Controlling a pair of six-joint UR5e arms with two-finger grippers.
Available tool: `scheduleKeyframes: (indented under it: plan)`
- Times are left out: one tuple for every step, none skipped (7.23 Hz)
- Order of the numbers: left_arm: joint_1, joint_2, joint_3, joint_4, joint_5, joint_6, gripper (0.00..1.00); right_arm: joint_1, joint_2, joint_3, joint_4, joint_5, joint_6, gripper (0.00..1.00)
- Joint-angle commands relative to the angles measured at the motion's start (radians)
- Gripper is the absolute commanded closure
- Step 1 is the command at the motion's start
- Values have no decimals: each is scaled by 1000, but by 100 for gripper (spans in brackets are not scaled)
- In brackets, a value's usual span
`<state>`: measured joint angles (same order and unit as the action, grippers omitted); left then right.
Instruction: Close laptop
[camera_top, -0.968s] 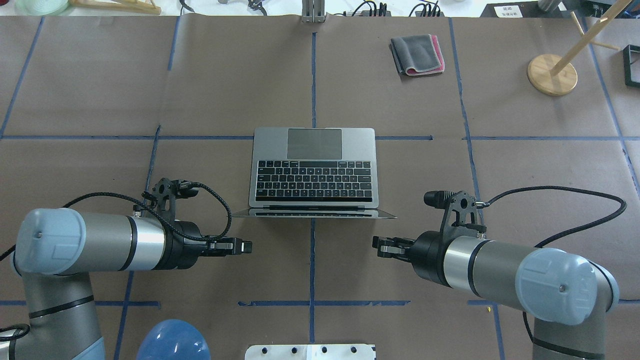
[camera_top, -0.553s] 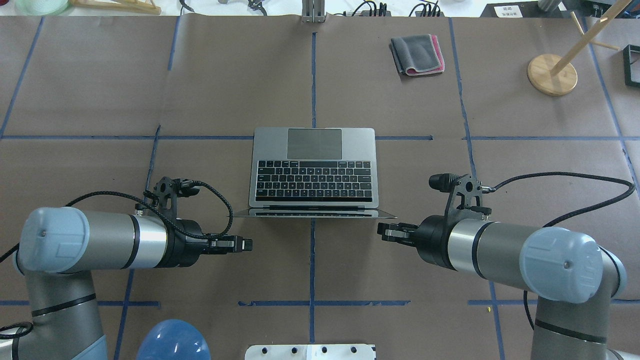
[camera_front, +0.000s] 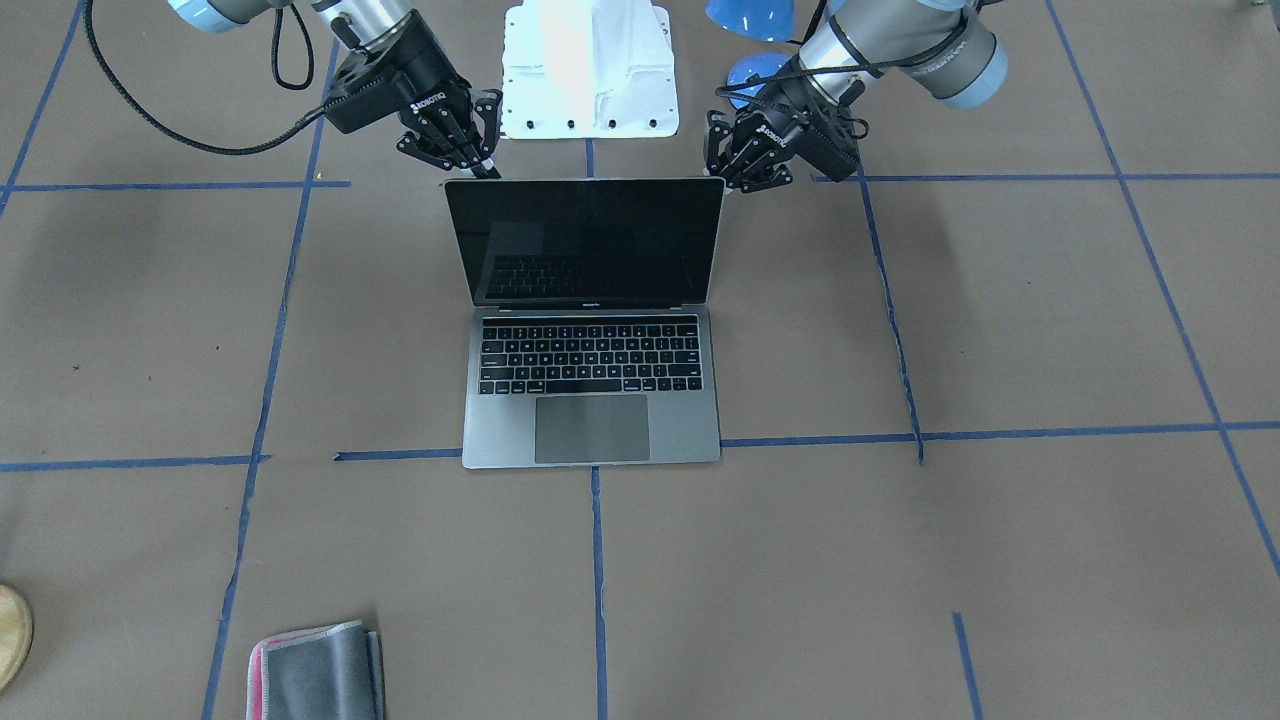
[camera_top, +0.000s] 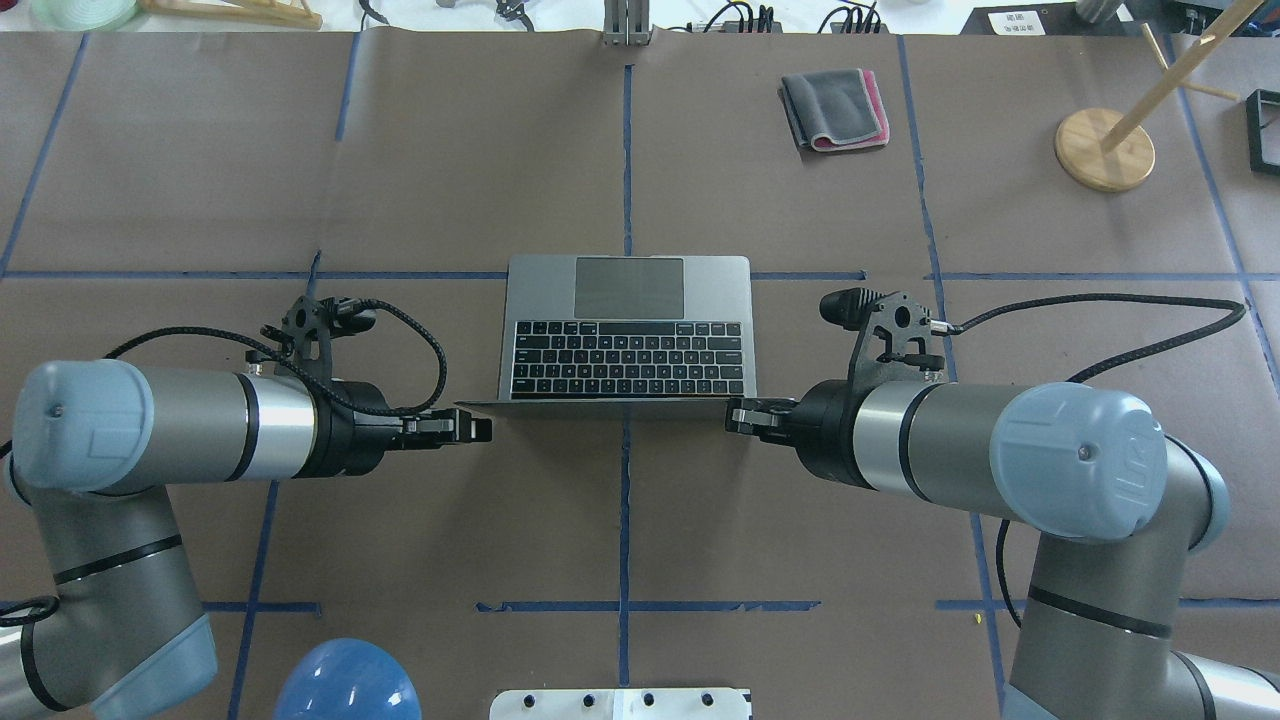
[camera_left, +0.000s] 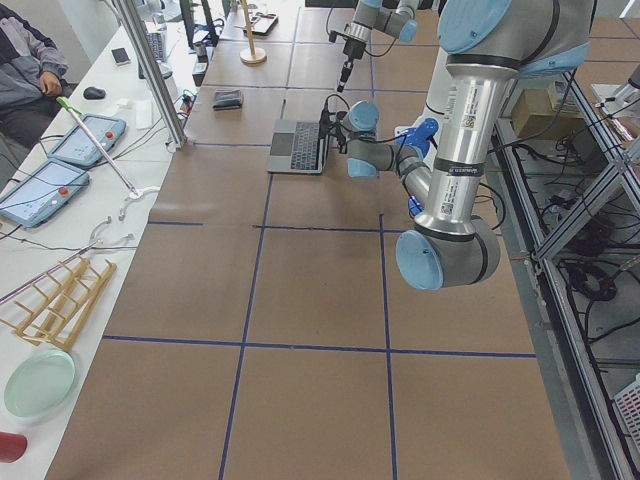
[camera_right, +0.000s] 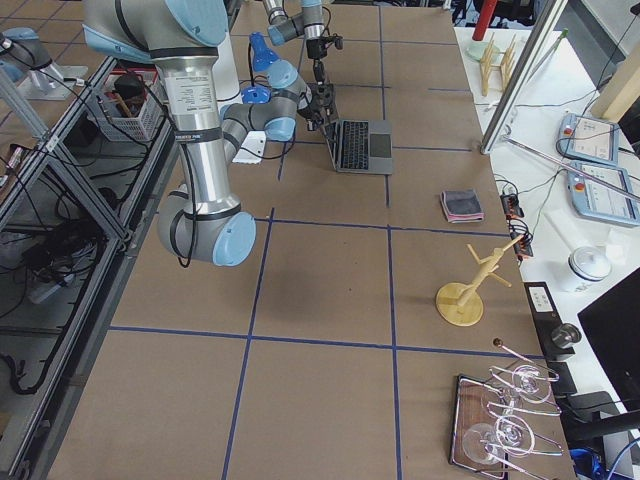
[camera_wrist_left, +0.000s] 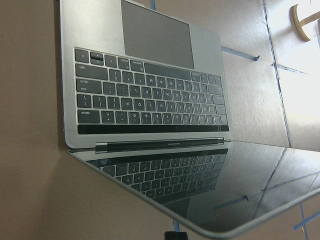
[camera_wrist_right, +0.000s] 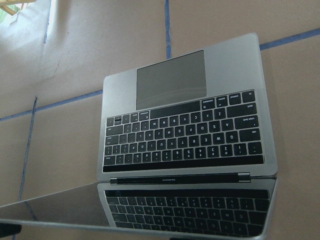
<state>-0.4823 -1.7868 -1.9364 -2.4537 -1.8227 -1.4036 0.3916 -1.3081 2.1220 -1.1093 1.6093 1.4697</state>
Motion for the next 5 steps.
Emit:
scheduleKeyframes:
  plan:
    - [-50,-46,2,72,-4,-2,100,33,6,-13,-20,10,-2,100]
    - [-59,-71,2,111,-4,0,100,59,10,-23,-20,33,-2,100]
    - [-65,-75,11,113,-4,0,100,84,54,-72,-23,52,-2,100]
    - [-76,-101,40,114,-4,0,100,114,102,-124,-50,64,-3,100]
    - [-90,-135,84,114,-4,0,100,145,137,-164,-69,82,-8,100]
